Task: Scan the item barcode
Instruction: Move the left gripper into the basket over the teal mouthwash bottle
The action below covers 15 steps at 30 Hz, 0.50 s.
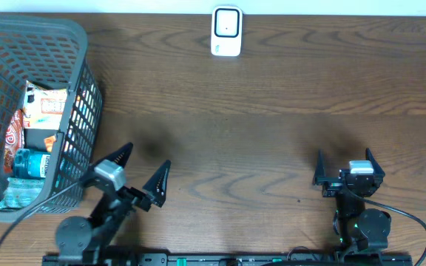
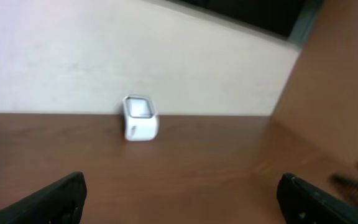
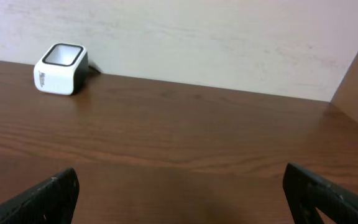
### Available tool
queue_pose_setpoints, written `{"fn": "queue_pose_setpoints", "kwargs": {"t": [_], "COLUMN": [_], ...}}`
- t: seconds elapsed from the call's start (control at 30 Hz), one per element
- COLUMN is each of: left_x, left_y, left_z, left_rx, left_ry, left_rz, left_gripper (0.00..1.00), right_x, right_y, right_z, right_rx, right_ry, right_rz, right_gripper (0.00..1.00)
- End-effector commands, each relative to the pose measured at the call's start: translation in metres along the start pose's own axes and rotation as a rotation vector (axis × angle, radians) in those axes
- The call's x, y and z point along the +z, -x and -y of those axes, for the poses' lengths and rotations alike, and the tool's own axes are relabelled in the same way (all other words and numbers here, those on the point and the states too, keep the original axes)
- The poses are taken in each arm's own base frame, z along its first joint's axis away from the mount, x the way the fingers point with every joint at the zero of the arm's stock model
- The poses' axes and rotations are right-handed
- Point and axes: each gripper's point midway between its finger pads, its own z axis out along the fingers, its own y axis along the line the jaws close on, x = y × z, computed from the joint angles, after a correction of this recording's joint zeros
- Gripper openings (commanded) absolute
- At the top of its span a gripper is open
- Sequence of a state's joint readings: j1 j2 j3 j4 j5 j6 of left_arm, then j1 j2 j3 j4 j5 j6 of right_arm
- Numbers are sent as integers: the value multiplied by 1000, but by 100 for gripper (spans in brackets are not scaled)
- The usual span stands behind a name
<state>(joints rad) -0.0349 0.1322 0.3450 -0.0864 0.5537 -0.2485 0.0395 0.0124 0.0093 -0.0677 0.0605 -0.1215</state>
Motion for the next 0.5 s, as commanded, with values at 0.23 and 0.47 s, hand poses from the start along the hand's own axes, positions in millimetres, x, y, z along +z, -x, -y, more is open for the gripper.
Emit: {"fn": "queue_pose_setpoints", "kwargs": {"t": [0.23,0.47], "left_x": [7,30], "left_y": [94,73], "left_z": [59,47], "left_rx": [-113,-238], "left_ry": [-127,-130], "left_rz": [-209,-350], "left_gripper": [97,98], "right_x": [0,0], "right_y": [-1,-1], "right_z": [3,3], "right_rx": [-10,-10], "right_ry": [-17,-17], "right_rz": [-2,-2], "right_gripper": [99,99]}}
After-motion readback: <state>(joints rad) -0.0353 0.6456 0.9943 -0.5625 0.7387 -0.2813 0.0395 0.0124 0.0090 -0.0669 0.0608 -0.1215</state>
